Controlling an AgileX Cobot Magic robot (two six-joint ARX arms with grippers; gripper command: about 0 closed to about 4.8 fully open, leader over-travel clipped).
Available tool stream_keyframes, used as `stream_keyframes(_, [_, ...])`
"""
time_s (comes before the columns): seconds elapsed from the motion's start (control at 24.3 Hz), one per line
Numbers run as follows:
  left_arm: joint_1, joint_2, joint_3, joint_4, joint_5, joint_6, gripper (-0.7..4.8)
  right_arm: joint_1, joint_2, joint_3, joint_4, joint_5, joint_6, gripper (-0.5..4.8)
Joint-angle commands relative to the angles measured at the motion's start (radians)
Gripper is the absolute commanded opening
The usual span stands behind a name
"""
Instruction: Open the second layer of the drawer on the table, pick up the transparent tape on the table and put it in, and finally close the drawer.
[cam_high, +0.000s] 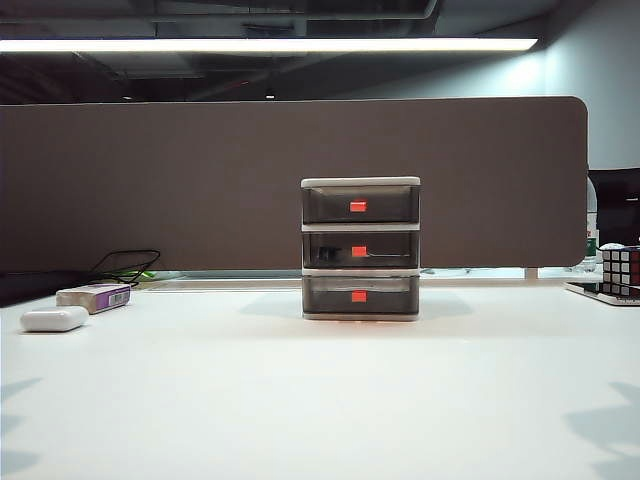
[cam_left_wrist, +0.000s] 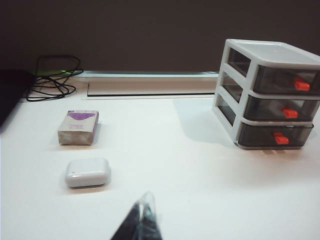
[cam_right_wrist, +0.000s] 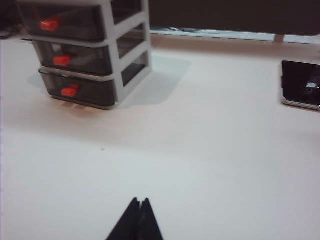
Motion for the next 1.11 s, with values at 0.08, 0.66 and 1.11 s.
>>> stream_keyframes(0.08, [-0.002, -0.002, -0.001, 0.01, -0.033, 0.013, -0.06, -0.004, -0.016, -0.006, 0.013, 0.014, 0.007, -0.04])
stream_keyframes(0.66, [0.089, -0.002, -0.002, 0.034, -0.063, 0.045, -0.06, -0.219, -0.029, -0.007, 0.035, -0.078, 0.007, -0.03])
stream_keyframes(1.11, [0.109, -0.002, -0.002, 0.019, -0.063, 0.05, -0.05, -0.222, -0.029, -0.006, 0.035, -0.081, 0.007, -0.03])
